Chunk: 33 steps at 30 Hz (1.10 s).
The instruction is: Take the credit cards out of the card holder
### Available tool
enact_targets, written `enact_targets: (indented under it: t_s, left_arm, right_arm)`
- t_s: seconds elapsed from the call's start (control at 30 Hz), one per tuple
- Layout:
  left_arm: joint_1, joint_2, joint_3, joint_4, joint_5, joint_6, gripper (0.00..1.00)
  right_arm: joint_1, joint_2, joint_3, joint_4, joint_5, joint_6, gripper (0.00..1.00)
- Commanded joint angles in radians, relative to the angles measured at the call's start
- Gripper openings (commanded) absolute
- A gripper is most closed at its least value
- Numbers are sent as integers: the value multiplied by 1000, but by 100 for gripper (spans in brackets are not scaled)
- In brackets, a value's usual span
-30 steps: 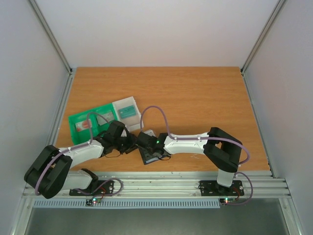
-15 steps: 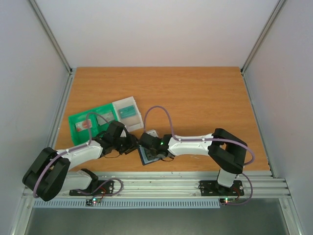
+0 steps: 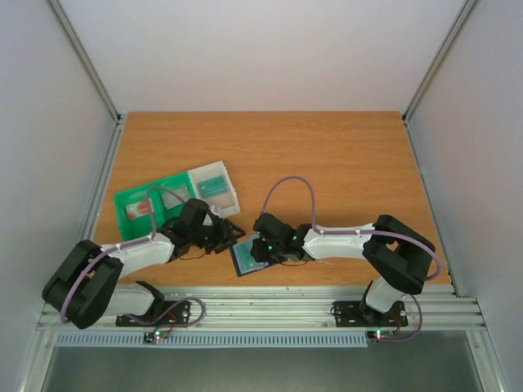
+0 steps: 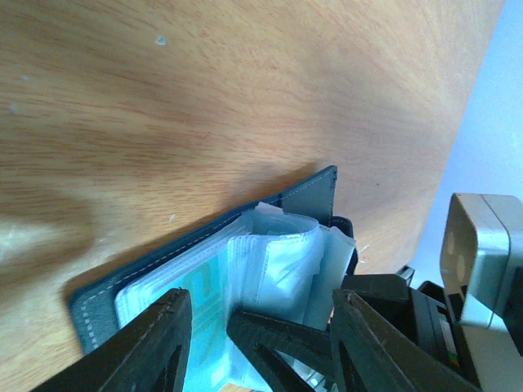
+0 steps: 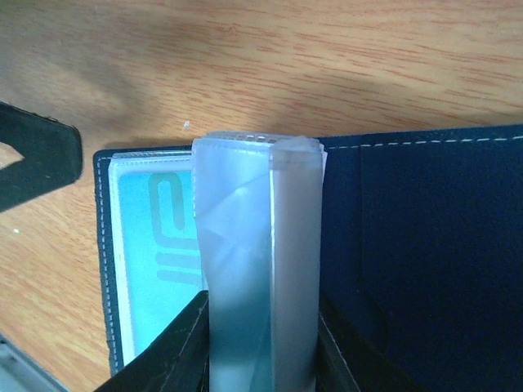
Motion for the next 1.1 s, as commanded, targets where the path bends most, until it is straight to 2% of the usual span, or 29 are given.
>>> enact_targets:
  t_s: [0.0,0.4,0.57,0.73,0.83,1.07]
  left_arm:
    - [-5,52,-20,148,33,-50,49]
    - [-11,171,-51,265,28,-110,51]
    - [-18,198,-49,293,26,-126,53]
    - [-19,199,-56,288,15,-124,53]
    - [-19,199,-49,276,13,-117,53]
    - [-19,216,-46,284,24,-116,53]
  right_arm:
    - [-24,-10,-42,96,-76,47,28]
    - [-45,-11,-76,158,-105,58,29]
    - [-49,-44,-76,129,-103,49,41]
    - [-51,-104,-41,-35,-39,24,52]
    - [-51,-124,-35,-96,-17,15,52]
    - [-51,-186,-62,-135,-4,-5,45]
